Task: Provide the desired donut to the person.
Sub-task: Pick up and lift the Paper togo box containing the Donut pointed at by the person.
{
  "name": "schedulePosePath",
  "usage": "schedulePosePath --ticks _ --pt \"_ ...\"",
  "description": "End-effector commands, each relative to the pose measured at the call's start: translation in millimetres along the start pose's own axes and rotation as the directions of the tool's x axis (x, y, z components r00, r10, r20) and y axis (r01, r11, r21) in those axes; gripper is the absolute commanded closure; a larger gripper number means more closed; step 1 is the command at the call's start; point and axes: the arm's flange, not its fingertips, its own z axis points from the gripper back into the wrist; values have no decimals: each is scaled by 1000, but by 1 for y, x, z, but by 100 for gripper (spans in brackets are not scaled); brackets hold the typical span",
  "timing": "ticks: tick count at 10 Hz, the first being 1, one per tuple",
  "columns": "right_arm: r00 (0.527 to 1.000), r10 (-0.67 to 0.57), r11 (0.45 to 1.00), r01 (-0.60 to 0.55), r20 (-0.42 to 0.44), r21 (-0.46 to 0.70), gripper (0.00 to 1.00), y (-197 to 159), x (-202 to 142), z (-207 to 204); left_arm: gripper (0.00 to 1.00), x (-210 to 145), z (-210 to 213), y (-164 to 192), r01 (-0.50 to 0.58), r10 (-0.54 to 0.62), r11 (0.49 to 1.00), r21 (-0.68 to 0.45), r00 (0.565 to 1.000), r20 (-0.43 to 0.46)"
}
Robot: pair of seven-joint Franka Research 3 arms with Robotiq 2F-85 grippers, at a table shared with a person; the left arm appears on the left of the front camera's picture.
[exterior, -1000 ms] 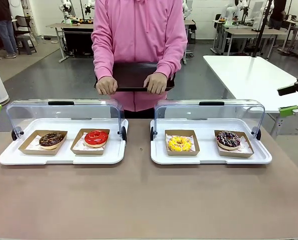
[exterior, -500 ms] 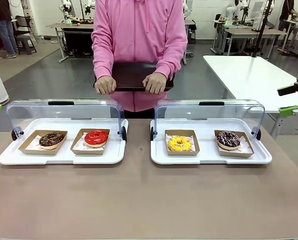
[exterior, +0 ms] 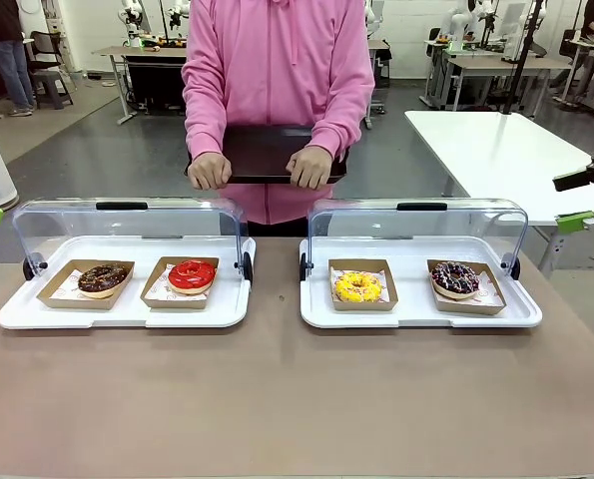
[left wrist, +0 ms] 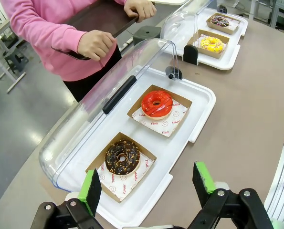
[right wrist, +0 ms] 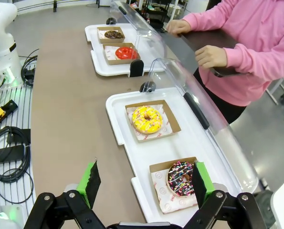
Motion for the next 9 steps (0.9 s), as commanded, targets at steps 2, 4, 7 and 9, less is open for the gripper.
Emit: schedulePosePath --ticks 2,4,7,9 --pt "1000 7 1000 -7 11 4 0 -2 -1 -1 0 0 -1 0 -3 3 1000 -3 1000 5" --pt "1000 7 1000 -7 11 4 0 -2 -1 -1 0 0 -1 0 -3 3 1000 -3 1000 5" --pt "1000 7 1000 -7 11 4 0 -2 -1 -1 0 0 -1 0 -3 3 1000 -3 1000 5" --pt "1000 7 1000 -7 11 4 0 -2 -1 -1 0 0 -1 0 -3 3 1000 -3 1000 5"
